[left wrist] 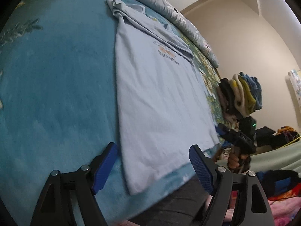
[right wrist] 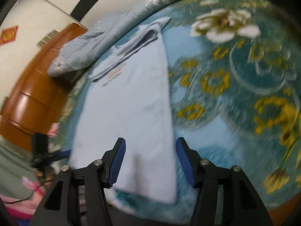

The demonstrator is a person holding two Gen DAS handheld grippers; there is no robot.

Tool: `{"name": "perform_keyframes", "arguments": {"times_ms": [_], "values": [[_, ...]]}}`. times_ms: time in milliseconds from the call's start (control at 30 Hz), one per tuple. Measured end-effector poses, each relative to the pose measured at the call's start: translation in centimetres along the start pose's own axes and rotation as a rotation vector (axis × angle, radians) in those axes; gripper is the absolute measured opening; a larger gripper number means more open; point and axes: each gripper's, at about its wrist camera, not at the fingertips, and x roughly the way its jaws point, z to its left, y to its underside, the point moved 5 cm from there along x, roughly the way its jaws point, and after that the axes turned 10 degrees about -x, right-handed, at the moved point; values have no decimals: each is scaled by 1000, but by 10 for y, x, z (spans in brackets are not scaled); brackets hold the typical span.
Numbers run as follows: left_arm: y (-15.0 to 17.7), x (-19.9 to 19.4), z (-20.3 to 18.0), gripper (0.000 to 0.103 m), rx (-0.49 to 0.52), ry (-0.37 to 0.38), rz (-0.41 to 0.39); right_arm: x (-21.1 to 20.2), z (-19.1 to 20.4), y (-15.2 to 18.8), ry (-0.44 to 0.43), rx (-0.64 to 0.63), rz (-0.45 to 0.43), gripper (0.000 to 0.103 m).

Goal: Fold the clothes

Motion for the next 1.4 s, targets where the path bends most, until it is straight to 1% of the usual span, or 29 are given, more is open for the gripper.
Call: {"name": "perform_keyframes", "arguments": {"times_ms": [33, 67, 167, 267, 300, 367, 400, 433, 467, 500, 533, 600, 667, 733, 800, 867, 900, 967, 1033, 1200, 1367, 1400], "values": [[4, 3, 0, 82, -27, 20, 39, 1, 1, 5, -45, 22, 7, 57], [7, 5, -1, 82, -48, 37, 71, 1, 1, 8, -66, 27, 6, 57], [12, 8, -5, 83, -40, 40, 68, 1, 1, 14, -117, 43, -17, 57], [11, 9, -8, 83, -66, 97, 51, 4, -3, 10, -146, 78, -30, 57], [12, 10, -9, 83, -61, 96, 44, 5, -3, 8, -150, 83, -34, 55], [14, 12, -11, 78, -53, 92, 30, 8, -5, 6, -151, 92, -37, 46], [15, 12, -10, 67, -54, 85, 25, 9, -6, 5, -146, 95, -36, 34], [16, 12, -5, 52, -73, 82, 26, 10, -8, 6, -155, 107, -27, 19], [17, 12, -1, 45, -91, 79, 27, 12, -12, 9, -160, 124, -11, 12], [18, 12, 2, 35, -107, 78, 28, 14, -15, 13, -166, 142, 6, 8], [18, 12, 3, 29, -115, 81, 27, 15, -17, 15, -181, 158, 9, 7], [20, 12, 6, 29, -129, 88, 25, 13, -18, 17, -203, 178, -1, 7], [22, 12, 7, 26, -140, 94, 22, 11, -16, 16, -203, 181, -7, 7], [22, 9, 4, 6, -118, 89, 11, 7, -13, 14, -206, 178, -23, 7], [18, 4, 1, 5, -121, 127, -16, -1, -11, 9, -225, 182, -56, 5], [11, -9, -6, 5, -114, 201, -57, -12, -8, 1, -261, 193, -106, 4], [6, -16, -12, 5, -98, 235, -82, -16, -6, -6, -272, 190, -127, 3], [-5, -25, -22, 5, -55, 268, -113, -23, -1, -19, -290, 181, -158, 3], [-23, -30, -32, 5, -8, 281, -141, -26, 4, -36, -312, 174, -188, 3], [-66, -33, -42, 5, 26, 301, -171, -25, 9, -69, -379, 201, -259, 3], [-112, -41, -50, 5, 68, 307, -218, -8, 9, -108, -389, 231, -258, 3], [-124, -37, -51, 5, 65, 292, -223, -3, 6, -116, -393, 248, -251, 3]]}}
